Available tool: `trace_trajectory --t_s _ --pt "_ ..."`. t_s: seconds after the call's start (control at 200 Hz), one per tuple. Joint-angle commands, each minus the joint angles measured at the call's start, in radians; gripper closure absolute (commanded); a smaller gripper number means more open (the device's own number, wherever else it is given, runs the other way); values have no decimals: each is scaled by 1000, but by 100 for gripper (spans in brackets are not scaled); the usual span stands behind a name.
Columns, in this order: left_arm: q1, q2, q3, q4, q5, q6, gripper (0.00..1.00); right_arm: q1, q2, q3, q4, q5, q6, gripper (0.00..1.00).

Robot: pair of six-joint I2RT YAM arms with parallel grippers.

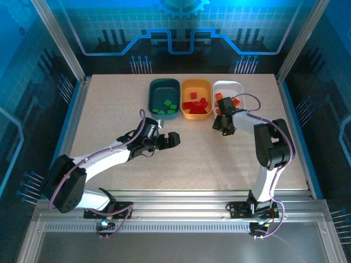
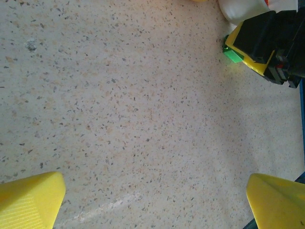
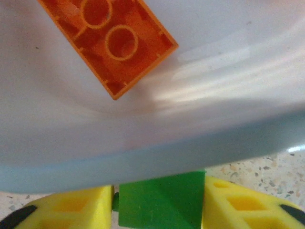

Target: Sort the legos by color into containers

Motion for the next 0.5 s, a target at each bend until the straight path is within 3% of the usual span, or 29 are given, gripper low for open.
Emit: trace_trajectory --t_s 0.0,0.17,0.3,0.405,0.495 --pt "-3 -31 48 -47 -26 38 1 -10 -10 -22 15 -1 -3 59" --pt "-2 -47 52 -57 -35 47 1 21 -88 -66 17 29 -22 60" --pt "11 -92 33 -57 -53 40 1 109 -184 -87 -6 76 -29 60" --pt "72 -148 -4 -62 -59 14 1 222 -236 -57 -8 88 -21 60" --pt "177 -190 -52 -73 -66 -58 1 325 -193 27 41 61 -14 60"
